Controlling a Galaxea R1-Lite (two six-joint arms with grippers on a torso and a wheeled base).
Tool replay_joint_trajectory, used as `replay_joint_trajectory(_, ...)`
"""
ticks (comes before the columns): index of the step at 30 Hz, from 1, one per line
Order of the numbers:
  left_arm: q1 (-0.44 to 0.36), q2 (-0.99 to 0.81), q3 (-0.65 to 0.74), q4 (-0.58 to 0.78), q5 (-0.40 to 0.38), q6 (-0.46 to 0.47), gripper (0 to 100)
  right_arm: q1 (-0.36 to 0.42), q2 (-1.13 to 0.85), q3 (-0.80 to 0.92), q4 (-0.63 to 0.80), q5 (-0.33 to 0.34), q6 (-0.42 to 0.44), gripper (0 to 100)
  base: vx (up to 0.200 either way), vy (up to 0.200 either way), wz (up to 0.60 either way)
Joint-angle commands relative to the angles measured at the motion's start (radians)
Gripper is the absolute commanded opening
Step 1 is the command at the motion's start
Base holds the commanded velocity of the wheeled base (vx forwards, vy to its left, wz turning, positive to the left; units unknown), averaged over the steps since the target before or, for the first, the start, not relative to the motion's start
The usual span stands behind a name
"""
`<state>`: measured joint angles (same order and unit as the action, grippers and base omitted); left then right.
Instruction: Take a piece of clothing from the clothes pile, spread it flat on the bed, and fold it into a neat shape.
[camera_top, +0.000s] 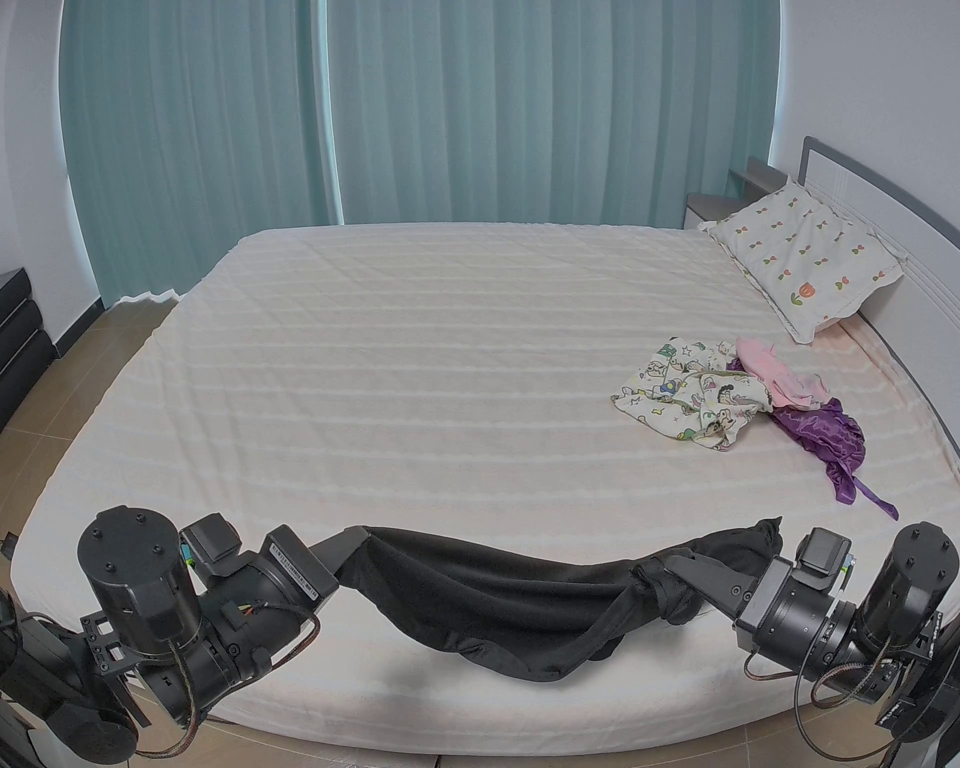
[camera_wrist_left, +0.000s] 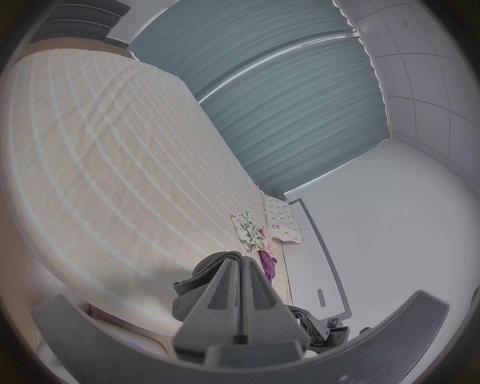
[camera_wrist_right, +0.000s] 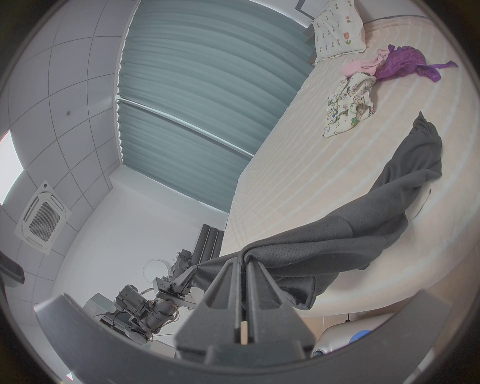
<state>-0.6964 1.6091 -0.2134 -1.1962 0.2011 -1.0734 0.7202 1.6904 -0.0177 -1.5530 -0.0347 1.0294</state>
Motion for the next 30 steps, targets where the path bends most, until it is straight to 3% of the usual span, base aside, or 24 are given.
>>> replay_joint_trajectory(1,0.000,0.003,0.000,0.000,0.000,0.000,0,0.002,-0.002,0.018,-0.012,-0.001,0.000,0,0.000,0.200,0.00)
replay_joint_trajectory(13,0.001,0.009,0.000,0.000,-0.002,0.001,0,-0.005,-0.002,0.018,-0.010,-0.002,0.000,0,0.000,0.200,0.00)
replay_joint_trajectory(25,0.001,-0.011,0.009,0.000,0.009,0.012,0,-0.008,-0.003,0.018,-0.010,-0.005,-0.015,0,0.000,0.000,0.00)
replay_joint_trajectory(30,0.001,-0.071,0.042,0.001,0.003,-0.002,0,-0.008,-0.017,0.018,-0.010,-0.007,-0.026,0,-0.200,0.000,0.00)
